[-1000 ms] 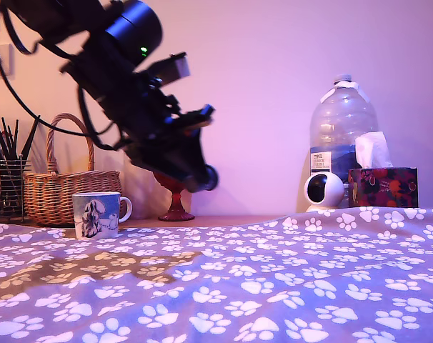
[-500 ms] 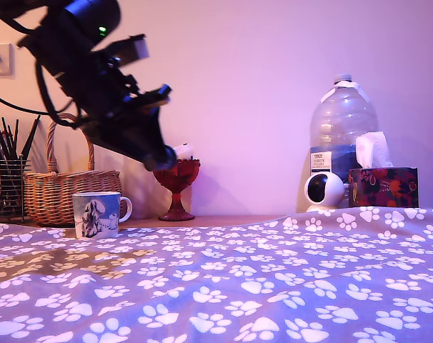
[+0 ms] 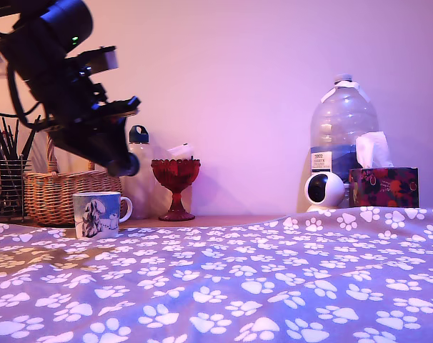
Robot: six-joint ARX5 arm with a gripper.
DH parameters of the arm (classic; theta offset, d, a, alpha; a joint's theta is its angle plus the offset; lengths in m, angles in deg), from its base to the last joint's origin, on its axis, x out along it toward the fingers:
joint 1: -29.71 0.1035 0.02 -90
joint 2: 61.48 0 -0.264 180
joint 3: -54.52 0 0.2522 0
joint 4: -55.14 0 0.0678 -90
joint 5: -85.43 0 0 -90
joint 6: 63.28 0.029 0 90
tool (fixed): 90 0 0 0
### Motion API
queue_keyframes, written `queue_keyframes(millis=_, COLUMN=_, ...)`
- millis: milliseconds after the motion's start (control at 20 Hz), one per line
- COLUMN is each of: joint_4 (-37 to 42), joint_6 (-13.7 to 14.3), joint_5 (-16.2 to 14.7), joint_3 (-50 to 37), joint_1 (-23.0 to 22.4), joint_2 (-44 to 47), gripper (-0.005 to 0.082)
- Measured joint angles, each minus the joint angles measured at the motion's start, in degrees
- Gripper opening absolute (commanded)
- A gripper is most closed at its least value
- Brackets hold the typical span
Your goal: Pick the coffee capsule and then drop it inside the coffee cup in front of you
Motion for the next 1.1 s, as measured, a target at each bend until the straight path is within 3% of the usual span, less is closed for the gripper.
queue_keyframes(millis=600, joint_4=1.5, joint_6=0.0, joint_5=1.5, joint_3=0.0, joint_1=8.0, joint_2=0.0, gripper=0.0233)
queue_keyframes(millis=1100, joint_4=4.0, joint_6=0.4, joint_5=3.0, joint_3=0.0, joint_1=8.2, joint_2=0.0, gripper=0.0233)
